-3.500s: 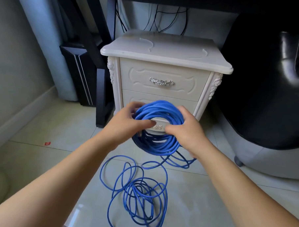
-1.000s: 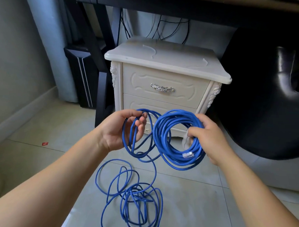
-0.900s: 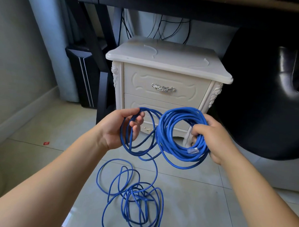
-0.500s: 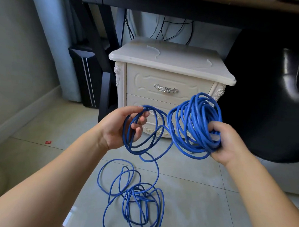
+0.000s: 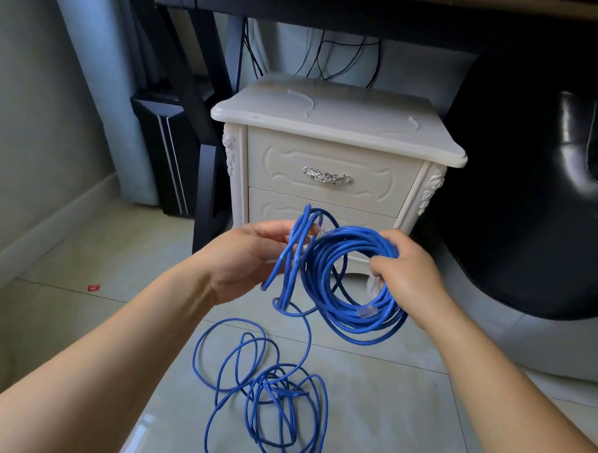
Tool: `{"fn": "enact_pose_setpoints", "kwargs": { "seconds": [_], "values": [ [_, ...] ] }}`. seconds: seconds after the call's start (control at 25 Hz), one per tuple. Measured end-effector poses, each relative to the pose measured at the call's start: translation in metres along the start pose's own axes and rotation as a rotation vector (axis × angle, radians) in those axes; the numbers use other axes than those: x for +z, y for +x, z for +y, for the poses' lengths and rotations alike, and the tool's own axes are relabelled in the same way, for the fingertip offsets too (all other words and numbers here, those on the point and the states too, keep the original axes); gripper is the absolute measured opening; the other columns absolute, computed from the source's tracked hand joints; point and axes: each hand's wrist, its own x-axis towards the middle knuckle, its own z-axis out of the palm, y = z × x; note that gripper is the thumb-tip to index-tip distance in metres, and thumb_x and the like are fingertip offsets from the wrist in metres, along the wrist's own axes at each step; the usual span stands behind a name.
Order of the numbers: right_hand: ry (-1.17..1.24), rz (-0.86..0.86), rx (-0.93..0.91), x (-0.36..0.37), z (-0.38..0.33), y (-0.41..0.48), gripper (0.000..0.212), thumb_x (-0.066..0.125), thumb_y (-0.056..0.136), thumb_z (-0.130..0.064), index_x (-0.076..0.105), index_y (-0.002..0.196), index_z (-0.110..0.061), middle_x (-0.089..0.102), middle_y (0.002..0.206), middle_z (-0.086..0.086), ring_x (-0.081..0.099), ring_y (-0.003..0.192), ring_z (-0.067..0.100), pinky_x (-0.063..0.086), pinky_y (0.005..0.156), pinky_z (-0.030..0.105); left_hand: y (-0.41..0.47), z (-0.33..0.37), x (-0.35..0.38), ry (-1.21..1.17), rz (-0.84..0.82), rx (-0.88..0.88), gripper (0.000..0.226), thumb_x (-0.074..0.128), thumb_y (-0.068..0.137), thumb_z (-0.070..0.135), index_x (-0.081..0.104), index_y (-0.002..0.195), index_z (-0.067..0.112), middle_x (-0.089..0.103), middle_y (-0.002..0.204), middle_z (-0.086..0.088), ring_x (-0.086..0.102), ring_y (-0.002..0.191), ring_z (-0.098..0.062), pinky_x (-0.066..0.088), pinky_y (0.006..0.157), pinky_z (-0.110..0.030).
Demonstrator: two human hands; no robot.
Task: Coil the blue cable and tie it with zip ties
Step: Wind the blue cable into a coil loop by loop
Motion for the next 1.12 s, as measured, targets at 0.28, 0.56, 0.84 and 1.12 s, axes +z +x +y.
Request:
{"fn": "enact_pose_setpoints", "kwargs": {
  "seconds": [0.28,0.56,0.84,1.12],
  "values": [
    [-0.114,-0.129,-0.152,0.016,-0.004,-0.014,0.025,0.059,0.081,-0.010,0.057,0.090,-0.033,0.057,0.067,-0.007,0.049,0.058,0.015,0.041,0.058,0.031,0.000,-0.012,0.021,0.500,0.084,0.143,0.038,0.084,0.073,0.014,0.071,0.103,0.034,0.059,0.113,-0.008,0.065,0.090,-0.009,0.055,0.073,-0.022],
    [-0.058,-0.207,-0.206,0.016,-0.007,-0.019,0.030,0.061,0.081,-0.005,0.061,0.090,-0.033,0.059,0.071,-0.006,0.047,0.056,0.006,0.041,0.055,0.021,0.004,-0.017,0.022,0.881,0.165,0.215,0.050,0.083,0.072,0.015,0.049,0.107,0.025,0.063,0.099,0.014,0.062,0.078,-0.007,0.053,0.078,-0.024],
    [0.030,-0.284,-0.195,0.022,-0.011,-0.019,0.035,0.060,0.081,0.000,0.063,0.095,-0.032,0.062,0.072,-0.012,0.051,0.061,0.007,0.045,0.062,0.024,0.005,-0.020,0.023,1.051,0.219,0.244,0.027,0.077,0.075,0.024,0.051,0.084,0.028,0.060,0.070,0.009,0.055,0.062,-0.010,0.044,0.058,-0.024],
    [0.050,-0.254,-0.098,0.022,-0.022,-0.017,0.037,0.058,0.087,-0.023,0.057,0.123,-0.033,0.052,0.127,-0.010,0.050,0.118,0.005,0.040,0.104,0.029,0.012,-0.027,0.030,1.335,0.443,0.306,0.014,0.061,0.086,0.026,0.047,0.090,0.024,0.058,0.075,0.004,0.056,0.074,-0.027,0.038,0.060,-0.034]
  ]
}}
